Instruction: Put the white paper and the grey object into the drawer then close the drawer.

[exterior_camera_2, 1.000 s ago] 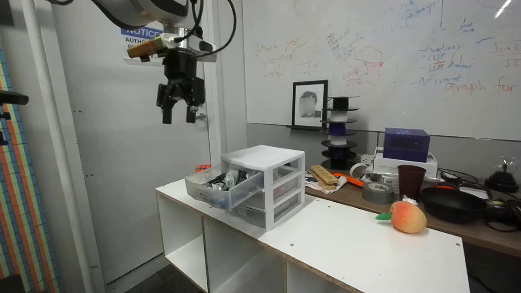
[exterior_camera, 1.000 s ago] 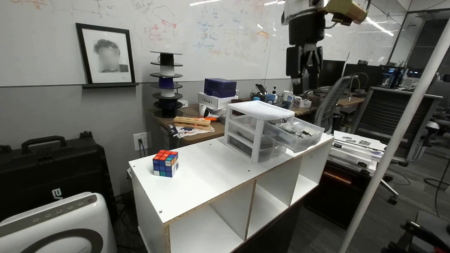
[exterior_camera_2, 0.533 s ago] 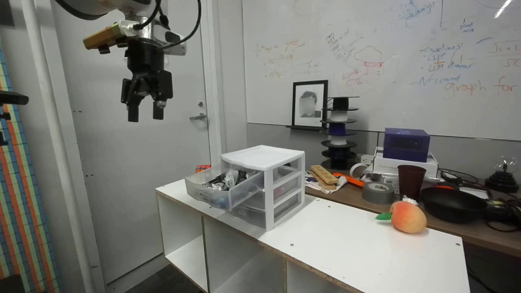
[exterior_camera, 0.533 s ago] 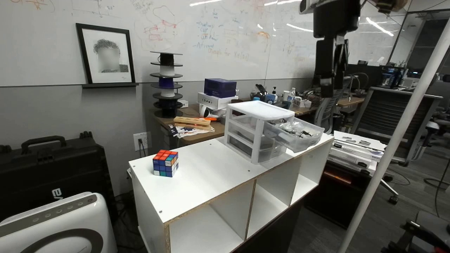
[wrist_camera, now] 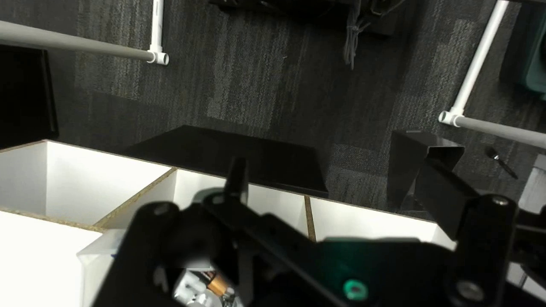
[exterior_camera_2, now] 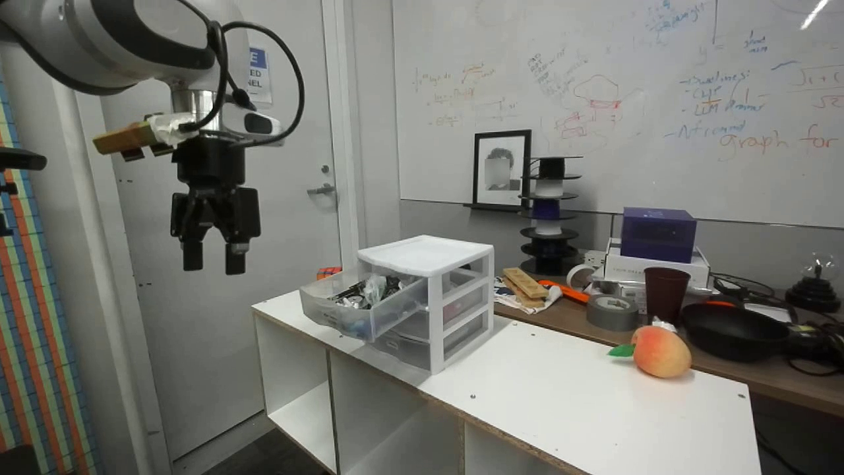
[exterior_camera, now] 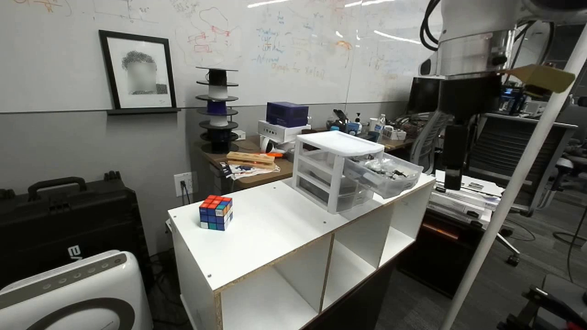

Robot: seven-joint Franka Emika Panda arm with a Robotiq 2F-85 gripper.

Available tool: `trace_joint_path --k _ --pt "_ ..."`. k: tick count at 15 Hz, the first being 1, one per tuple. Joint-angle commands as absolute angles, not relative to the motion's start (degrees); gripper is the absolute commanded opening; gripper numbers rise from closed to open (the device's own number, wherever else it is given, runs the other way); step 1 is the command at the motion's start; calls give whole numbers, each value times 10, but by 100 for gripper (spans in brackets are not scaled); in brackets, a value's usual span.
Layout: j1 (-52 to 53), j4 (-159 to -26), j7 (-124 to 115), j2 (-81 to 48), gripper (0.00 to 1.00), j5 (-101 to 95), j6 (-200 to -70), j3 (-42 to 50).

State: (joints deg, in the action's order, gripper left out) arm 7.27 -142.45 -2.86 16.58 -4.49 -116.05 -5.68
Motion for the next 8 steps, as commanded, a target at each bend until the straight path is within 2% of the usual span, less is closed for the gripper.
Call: trace_joint_path --k 1,8 --pt "52 -1469 12 181 100 -48 -1224 -33" --pt "7 -1412 92 92 100 -58 -1254 19"
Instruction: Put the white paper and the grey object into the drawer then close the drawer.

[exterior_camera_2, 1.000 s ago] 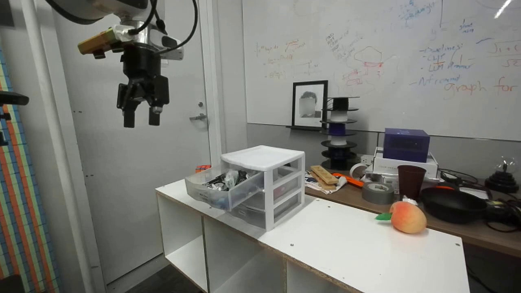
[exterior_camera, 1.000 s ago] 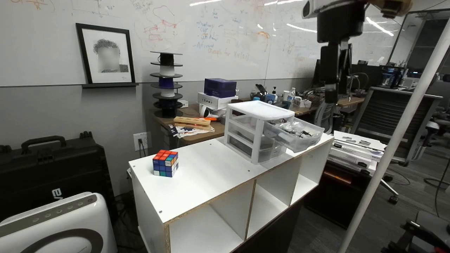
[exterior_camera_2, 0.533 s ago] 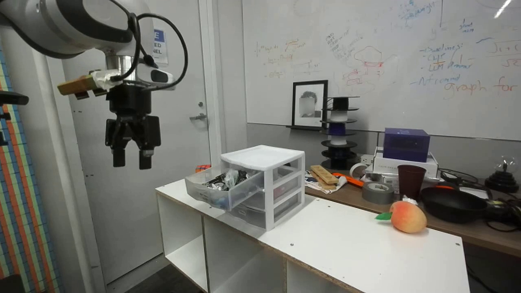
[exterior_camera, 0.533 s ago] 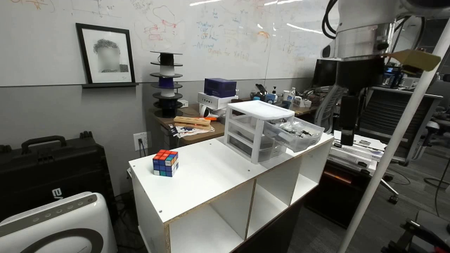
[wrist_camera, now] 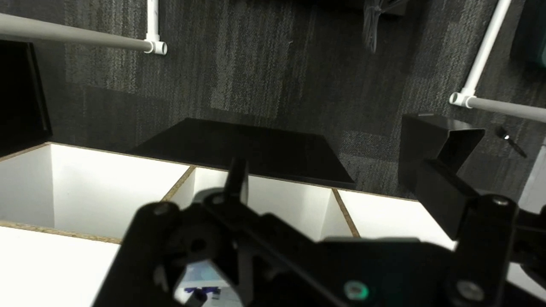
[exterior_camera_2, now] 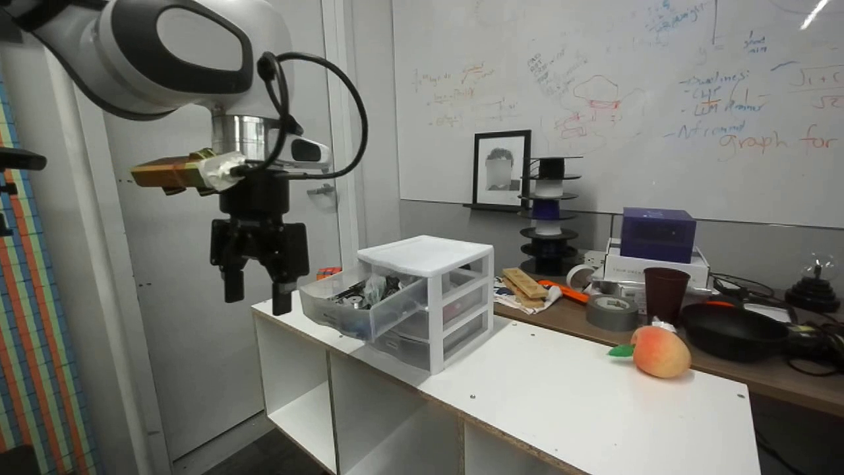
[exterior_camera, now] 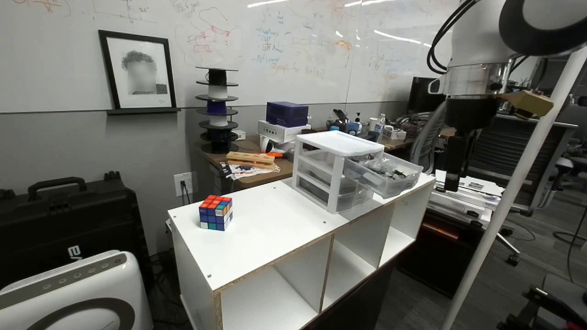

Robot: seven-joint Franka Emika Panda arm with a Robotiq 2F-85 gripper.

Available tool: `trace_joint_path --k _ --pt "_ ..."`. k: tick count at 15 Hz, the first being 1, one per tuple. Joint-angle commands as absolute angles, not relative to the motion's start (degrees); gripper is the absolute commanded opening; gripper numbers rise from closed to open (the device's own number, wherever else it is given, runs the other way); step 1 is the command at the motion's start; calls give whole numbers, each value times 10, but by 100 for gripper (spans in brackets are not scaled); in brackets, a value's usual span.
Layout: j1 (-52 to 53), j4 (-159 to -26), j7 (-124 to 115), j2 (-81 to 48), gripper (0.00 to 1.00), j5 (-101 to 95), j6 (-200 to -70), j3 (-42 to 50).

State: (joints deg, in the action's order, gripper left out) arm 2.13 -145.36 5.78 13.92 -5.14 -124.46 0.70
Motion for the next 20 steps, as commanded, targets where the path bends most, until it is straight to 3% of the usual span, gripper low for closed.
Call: trace_joint_path --k 1,2,4,10,14,20 --pt "4 -1399 103 76 100 -57 -1254 23" --pt "4 -1383 117 56 77 -52 -1250 24" --pt "3 -1355 140 22 66 -47 -1243 24" --pt "5 -1293 175 -46 18 -47 -1236 7" --pt "6 -1277 150 -55 8 -88 -1268 0" --pt "2 -1256 91 -70 12 -182 -1354 12"
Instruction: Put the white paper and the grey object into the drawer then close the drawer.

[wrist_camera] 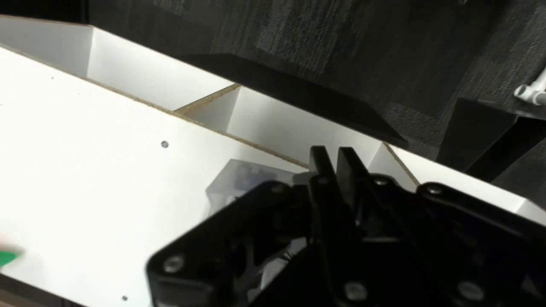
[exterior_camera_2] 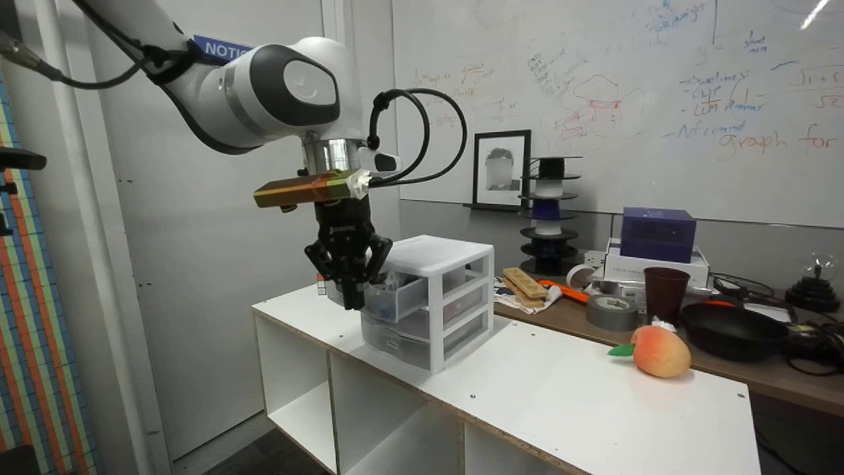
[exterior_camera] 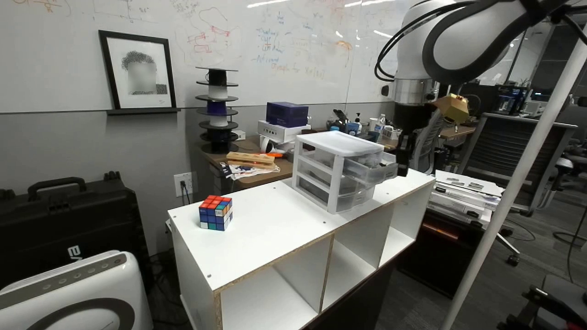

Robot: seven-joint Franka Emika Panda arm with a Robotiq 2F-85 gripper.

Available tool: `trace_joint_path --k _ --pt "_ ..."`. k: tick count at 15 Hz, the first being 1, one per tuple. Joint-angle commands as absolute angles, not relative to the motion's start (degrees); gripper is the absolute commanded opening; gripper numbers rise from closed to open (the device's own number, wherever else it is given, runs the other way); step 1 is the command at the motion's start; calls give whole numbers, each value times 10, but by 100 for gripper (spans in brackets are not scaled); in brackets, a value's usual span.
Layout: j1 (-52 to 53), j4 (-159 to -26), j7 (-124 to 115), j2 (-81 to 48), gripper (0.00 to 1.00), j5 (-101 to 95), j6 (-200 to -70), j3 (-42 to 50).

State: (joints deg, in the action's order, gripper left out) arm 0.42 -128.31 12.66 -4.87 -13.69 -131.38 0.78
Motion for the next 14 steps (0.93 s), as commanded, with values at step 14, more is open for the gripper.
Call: trace_joint_path --k 14 --pt "-37 -1201 61 -177 10 -113 -1521 25"
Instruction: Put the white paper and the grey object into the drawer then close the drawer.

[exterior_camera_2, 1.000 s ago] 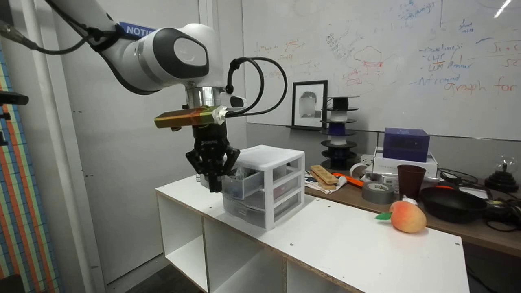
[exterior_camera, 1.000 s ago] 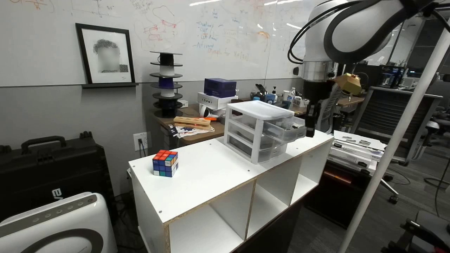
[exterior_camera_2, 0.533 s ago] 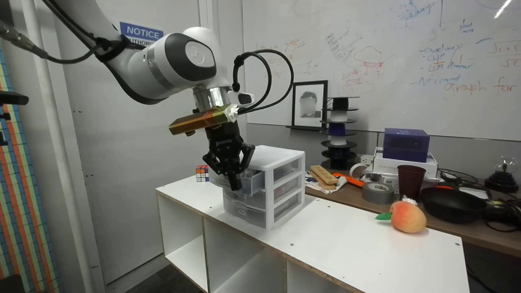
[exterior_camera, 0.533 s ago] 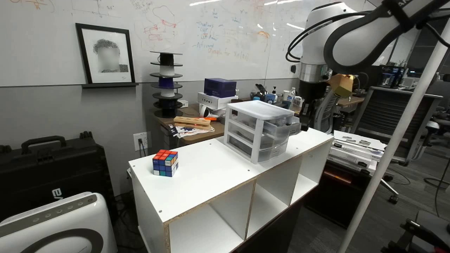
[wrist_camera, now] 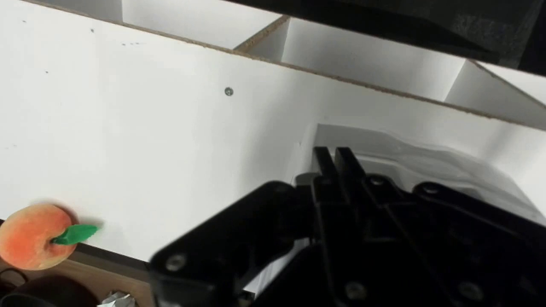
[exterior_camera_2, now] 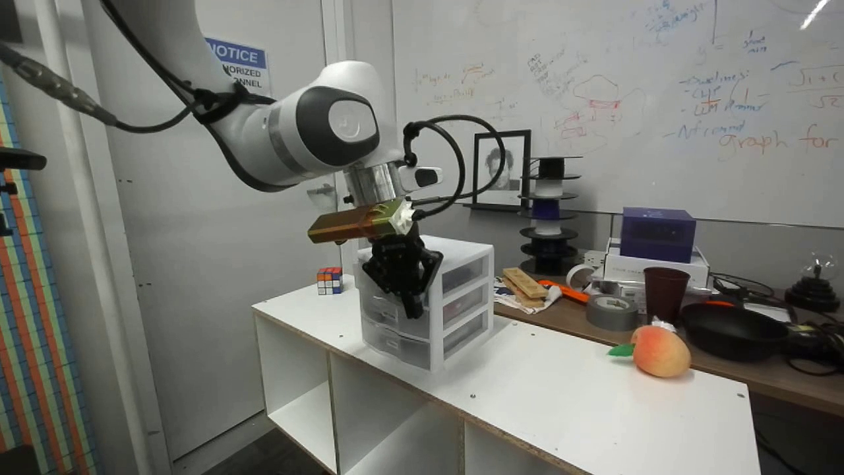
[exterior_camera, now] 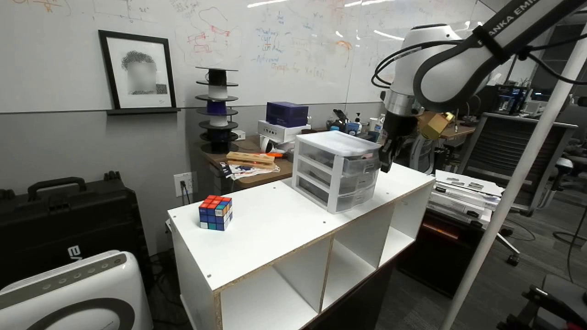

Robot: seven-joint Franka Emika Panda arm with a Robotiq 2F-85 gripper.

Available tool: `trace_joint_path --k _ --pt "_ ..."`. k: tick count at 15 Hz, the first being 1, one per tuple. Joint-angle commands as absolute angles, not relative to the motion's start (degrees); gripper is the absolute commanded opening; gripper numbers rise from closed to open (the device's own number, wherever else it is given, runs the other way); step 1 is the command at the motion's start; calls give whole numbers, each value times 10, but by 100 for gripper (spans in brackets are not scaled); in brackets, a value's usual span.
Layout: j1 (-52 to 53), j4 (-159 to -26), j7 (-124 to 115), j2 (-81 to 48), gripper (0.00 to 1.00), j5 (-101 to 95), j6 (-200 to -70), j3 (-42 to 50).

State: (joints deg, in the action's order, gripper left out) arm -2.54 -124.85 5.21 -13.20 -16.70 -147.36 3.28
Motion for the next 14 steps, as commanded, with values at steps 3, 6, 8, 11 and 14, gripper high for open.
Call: trace_joint_path --k 3,6,8,11,14 --pt "-46 -1190 71 -180 10 -59 -1536 17" --pt "-41 -1205 82 -152 10 -42 -1520 13" --pt "-35 -1233 84 -118 10 -38 -1490 7" --pt "-15 -1272 72 -42 8 -44 -1368 -4" --pt "9 -1280 22 32 11 -69 -1240 -14"
